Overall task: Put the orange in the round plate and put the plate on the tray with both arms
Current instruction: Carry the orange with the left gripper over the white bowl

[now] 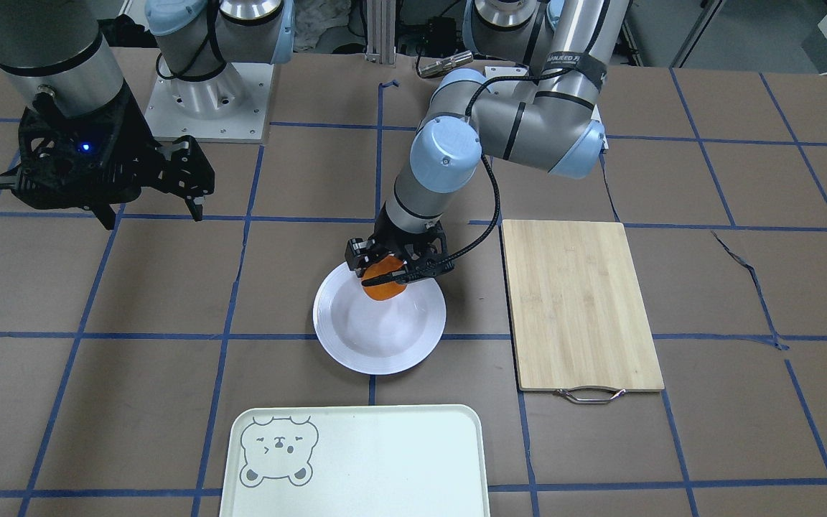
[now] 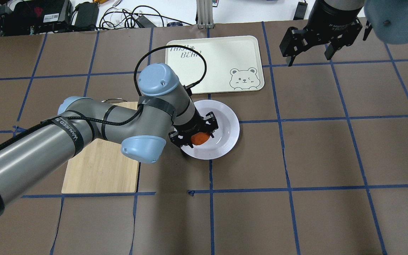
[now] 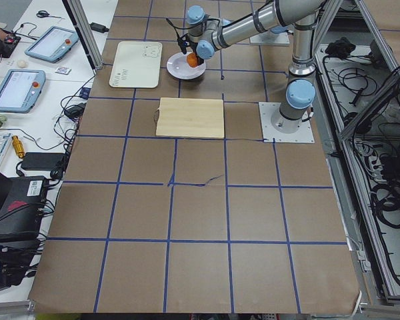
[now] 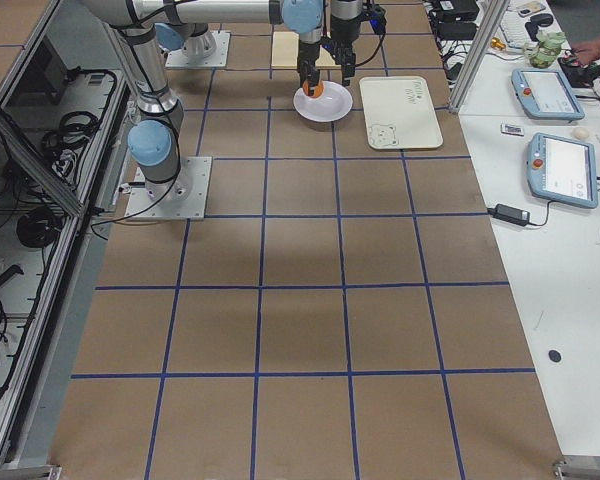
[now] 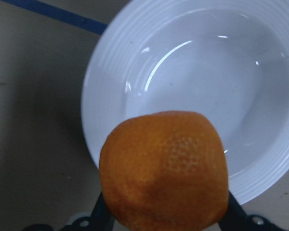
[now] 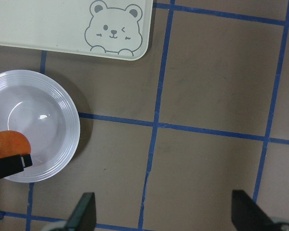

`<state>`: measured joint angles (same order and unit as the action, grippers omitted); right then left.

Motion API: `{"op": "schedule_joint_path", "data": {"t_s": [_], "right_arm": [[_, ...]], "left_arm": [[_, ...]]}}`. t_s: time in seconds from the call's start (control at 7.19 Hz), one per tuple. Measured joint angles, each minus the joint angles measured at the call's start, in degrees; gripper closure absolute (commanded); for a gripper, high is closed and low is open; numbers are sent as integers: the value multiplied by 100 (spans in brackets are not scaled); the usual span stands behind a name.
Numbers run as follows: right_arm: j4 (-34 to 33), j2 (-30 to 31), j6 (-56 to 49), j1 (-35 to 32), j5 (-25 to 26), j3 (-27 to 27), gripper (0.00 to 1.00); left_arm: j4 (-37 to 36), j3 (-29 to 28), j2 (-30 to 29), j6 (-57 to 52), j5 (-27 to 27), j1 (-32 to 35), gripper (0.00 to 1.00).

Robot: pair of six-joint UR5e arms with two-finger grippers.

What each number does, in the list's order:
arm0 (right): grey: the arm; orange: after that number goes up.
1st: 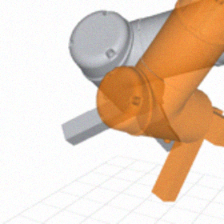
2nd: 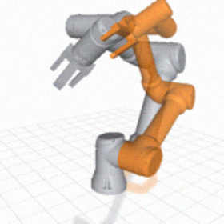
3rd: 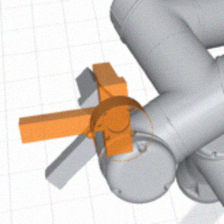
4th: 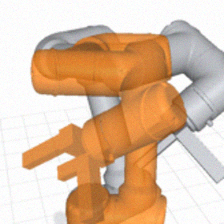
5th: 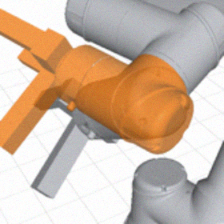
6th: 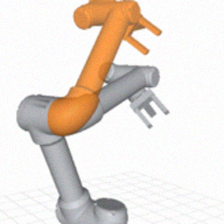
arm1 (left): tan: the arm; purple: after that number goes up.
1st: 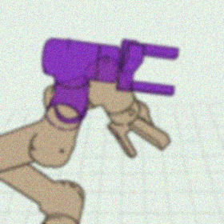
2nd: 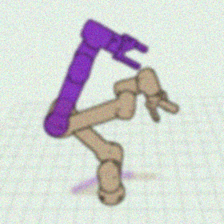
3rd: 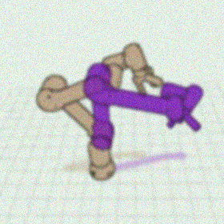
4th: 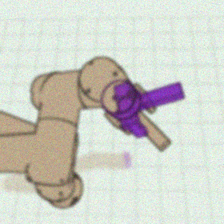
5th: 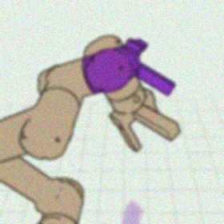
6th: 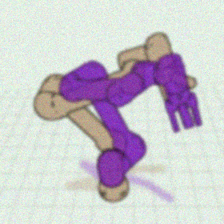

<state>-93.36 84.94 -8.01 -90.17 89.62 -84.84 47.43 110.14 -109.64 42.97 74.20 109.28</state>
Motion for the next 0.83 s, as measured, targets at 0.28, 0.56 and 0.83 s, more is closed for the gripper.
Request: {"op": "schedule_joint_path", "data": {"t_s": [0.28, 0.56, 0.83], "right_arm": [[-65, -149, 50, -24, -193, 24, 0], [-89, -249, 68, -1, -284, 56, 0], [-111, -256, 84, 35, -234, 118, 0]], "left_arm": [[-118, -105, -220, -72, -36, 44, 40], [555, -609, -121, -288, 155, 23, 0], [1736, -1239, 92, -761, 488, -16, 0]]}}
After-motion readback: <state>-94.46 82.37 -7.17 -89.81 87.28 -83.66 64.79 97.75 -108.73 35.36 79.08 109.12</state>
